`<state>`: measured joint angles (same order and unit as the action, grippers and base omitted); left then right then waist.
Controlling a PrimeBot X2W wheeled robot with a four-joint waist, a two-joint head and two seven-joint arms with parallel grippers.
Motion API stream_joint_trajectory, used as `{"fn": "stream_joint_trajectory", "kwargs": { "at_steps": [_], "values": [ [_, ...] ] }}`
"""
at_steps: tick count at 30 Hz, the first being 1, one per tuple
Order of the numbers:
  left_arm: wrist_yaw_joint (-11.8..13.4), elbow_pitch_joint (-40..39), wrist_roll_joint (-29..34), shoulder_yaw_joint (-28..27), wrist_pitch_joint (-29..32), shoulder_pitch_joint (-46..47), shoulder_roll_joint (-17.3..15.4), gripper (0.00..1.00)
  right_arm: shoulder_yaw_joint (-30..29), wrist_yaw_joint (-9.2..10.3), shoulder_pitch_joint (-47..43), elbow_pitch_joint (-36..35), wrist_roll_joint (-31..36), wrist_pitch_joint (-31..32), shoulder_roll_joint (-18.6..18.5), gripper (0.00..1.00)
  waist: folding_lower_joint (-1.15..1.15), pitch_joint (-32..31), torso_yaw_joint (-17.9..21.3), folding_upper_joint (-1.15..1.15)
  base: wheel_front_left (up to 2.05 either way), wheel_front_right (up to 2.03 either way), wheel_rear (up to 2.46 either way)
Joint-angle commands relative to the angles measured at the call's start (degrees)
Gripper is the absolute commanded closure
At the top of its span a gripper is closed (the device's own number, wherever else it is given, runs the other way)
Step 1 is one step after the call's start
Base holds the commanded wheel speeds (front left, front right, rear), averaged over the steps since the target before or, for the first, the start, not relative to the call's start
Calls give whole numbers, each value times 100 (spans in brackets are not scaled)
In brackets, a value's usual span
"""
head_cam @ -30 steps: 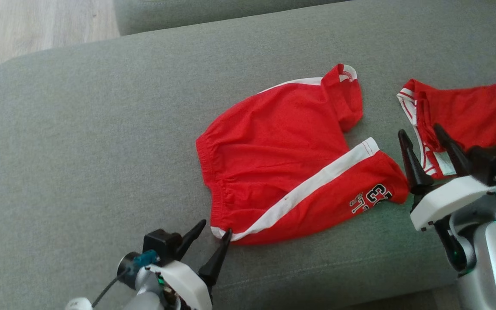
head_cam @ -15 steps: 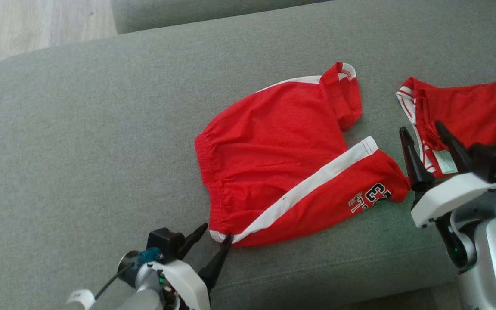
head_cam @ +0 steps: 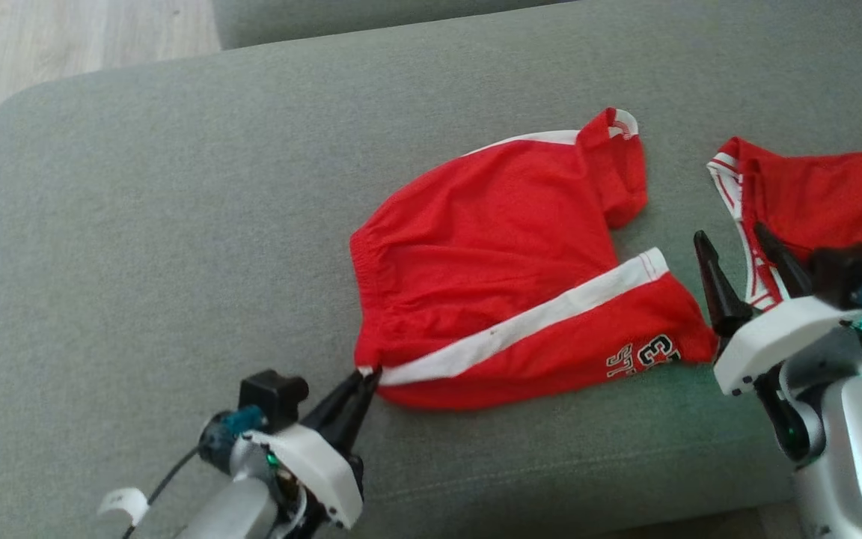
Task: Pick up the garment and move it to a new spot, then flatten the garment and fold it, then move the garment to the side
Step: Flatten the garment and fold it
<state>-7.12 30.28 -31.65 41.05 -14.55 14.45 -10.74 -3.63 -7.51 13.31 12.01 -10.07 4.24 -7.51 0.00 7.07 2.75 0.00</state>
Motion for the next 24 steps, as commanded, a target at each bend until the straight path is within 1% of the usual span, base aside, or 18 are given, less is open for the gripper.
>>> {"fn": "stream_joint_trajectory", "kwargs": {
  "at_steps": [1,3,6,10,13,18,24],
  "values": [
    [-8,-254,96,-322,-45,194,-58,100,75,2,317,-104,-3,57,16,0,0,18,-50,0,0,0,0],
    [17,-420,208,-496,-45,128,-13,100,71,2,400,82,-57,147,64,0,0,31,-97,0,0,0,0],
    [18,-598,377,-679,-45,33,56,100,-15,2,529,456,-309,381,180,0,0,55,-157,0,0,0,0],
    [8,-669,559,-780,-45,-42,148,100,-127,2,712,949,-661,723,295,0,0,57,-212,0,0,0,0],
    [-3,-681,647,-822,-45,-76,203,100,-77,2,842,1236,-789,875,322,0,0,48,-241,0,0,0,0],
    [-18,-676,738,-873,-45,-115,261,100,181,2,951,1468,-1087,1053,313,0,0,41,-274,0,0,0,0],
    [-27,-660,828,-912,-45,-111,323,100,392,2,968,1573,-1434,1197,173,0,0,85,-319,0,0,0,0]
  ]
}}
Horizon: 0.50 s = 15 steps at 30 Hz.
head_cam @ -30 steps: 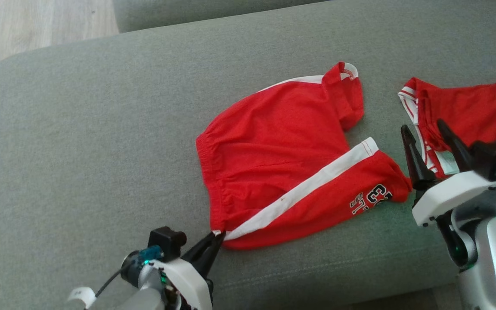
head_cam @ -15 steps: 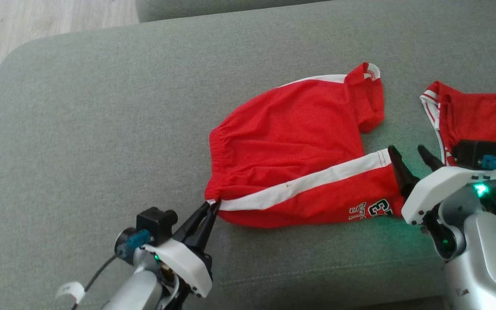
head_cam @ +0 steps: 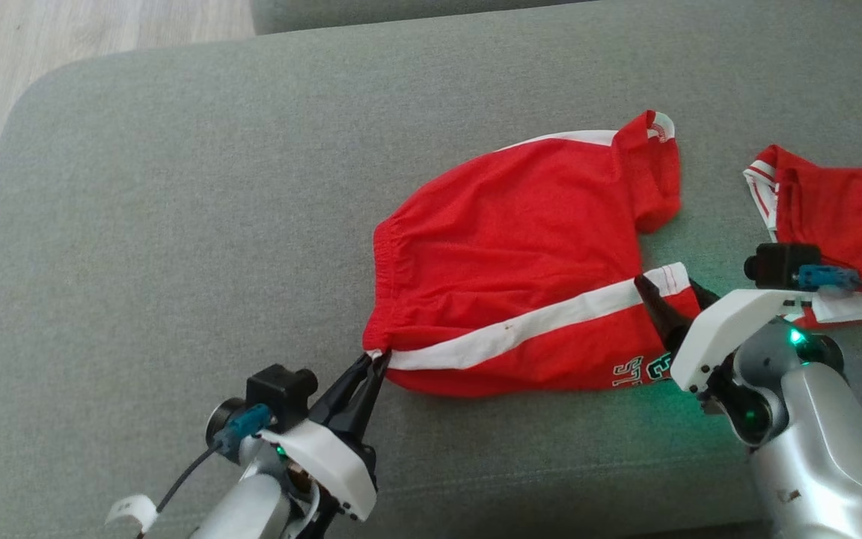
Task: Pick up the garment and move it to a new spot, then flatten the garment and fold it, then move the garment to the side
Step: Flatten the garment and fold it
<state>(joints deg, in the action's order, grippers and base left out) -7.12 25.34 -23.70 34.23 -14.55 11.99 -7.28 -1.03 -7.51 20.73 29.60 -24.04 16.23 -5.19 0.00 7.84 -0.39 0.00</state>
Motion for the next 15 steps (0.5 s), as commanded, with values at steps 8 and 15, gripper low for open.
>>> {"fn": "stream_joint_trajectory", "kwargs": {
  "at_steps": [8,15],
  "values": [
    [-34,-141,95,-270,-45,193,43,100,169,2,326,-53,-138,-79,-183,0,0,103,-53,0,0,0,0],
    [-35,-122,79,-225,-45,253,44,100,208,2,466,60,-136,-194,-210,0,0,155,-92,0,0,0,0]
  ]
}}
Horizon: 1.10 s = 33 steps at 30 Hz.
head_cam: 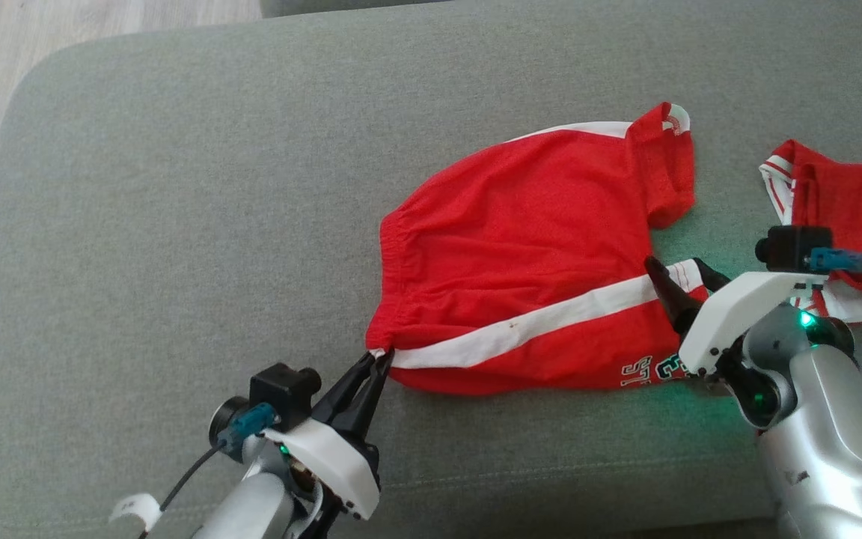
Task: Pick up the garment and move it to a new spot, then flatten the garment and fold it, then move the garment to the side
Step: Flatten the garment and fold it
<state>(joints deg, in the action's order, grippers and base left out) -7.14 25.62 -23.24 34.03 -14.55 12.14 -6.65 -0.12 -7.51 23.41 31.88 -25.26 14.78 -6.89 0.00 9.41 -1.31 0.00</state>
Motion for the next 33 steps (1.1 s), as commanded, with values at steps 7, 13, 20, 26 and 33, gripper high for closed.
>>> {"fn": "stream_joint_trajectory", "kwargs": {
  "at_steps": [7,13,20,26,33],
  "values": [
    [-34,-134,-6,-189,-45,291,-44,100,233,2,276,-96,-15,-184,-94,100,0,19,-36,0,0,0,0],
    [-35,-173,-88,-383,-45,288,-36,100,441,2,243,-234,14,-406,-254,100,0,-46,1,0,0,0,0],
    [-35,-359,-464,-651,-45,279,-16,100,786,2,-40,-944,-184,-744,-587,100,0,-265,91,0,0,0,0],
    [-20,-748,-902,-845,316,403,-134,100,955,2,-286,-1890,-435,-1303,-905,100,0,-525,202,0,0,0,0],
    [336,-1706,-1704,-1325,1314,500,-181,100,645,2,-228,-2499,-156,-2173,-920,100,0,-867,350,0,0,0,0]
  ]
}}
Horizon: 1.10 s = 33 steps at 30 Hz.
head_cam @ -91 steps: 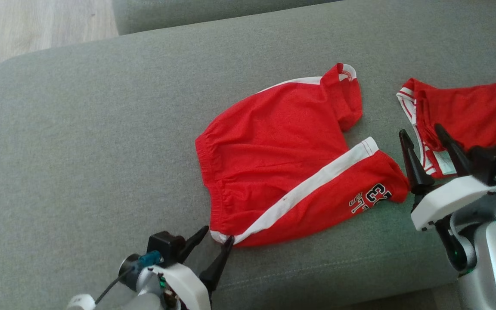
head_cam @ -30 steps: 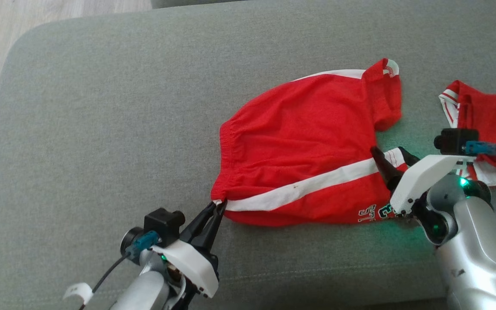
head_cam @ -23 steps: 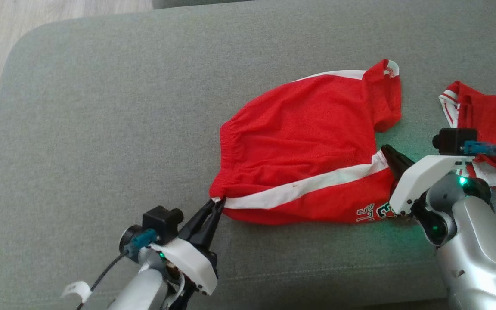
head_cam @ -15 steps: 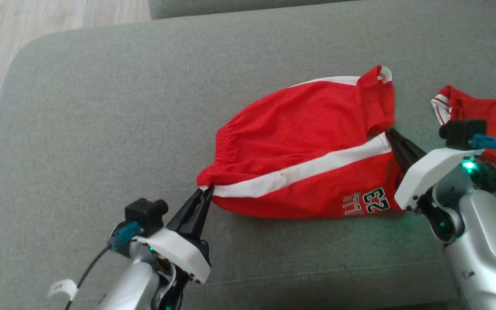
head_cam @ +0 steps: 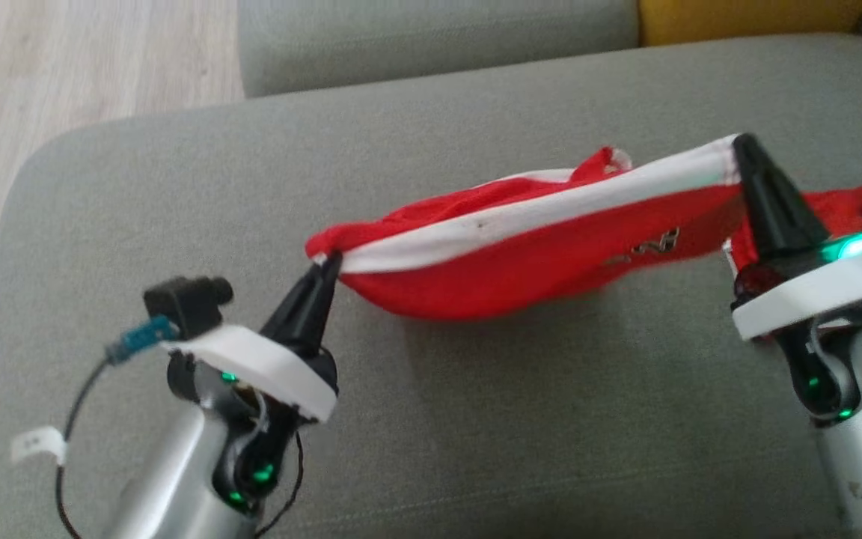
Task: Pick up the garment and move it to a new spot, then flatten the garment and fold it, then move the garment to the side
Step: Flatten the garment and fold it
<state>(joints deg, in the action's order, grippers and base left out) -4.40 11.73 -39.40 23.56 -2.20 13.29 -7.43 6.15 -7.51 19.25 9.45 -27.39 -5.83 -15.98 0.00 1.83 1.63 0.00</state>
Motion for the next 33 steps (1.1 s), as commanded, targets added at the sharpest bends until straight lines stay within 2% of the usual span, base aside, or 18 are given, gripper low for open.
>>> {"fn": "stream_joint_trajectory", "kwargs": {
  "at_steps": [1,7,10,11,19,24,26,29,33],
  "values": [
    [146,-485,-219,-358,236,412,-97,100,-30,2,226,-321,103,-201,18,100,0,-159,68,0,0,0,0],
    [559,-1362,-727,-615,1038,699,-87,100,-223,2,487,-692,308,-473,156,100,0,-317,82,0,0,0,0],
    [845,-1811,-997,-729,1434,930,-8,100,-325,2,651,-930,420,-479,232,100,0,-360,54,0,0,0,0],
    [1022,-2040,-1113,-781,1620,1088,41,100,-348,2,730,-1060,488,-417,271,100,0,-424,27,0,0,0,0],
    [1744,-2768,-1349,-1100,1866,1544,211,100,-126,2,968,-1619,761,197,399,100,0,-610,-28,0,0,0,0],
    [1948,-2787,-1286,-1176,2006,1772,134,100,-89,2,1068,-1882,857,706,537,100,0,-629,-68,0,0,0,0],
    [1945,-2627,-1213,-1165,2113,1919,-1,100,-92,2,1156,-1858,894,889,611,100,0,-580,-62,0,0,0,0],
    [1918,-2241,-1175,-1200,2266,2279,-159,100,-83,2,1392,-1544,896,1175,734,100,0,-432,-35,0,0,0,0],
    [1894,-1307,-1175,-1287,2501,2992,-342,100,-144,2,2058,-731,671,1518,937,100,0,-11,21,0,0,0,0]
  ]
}}
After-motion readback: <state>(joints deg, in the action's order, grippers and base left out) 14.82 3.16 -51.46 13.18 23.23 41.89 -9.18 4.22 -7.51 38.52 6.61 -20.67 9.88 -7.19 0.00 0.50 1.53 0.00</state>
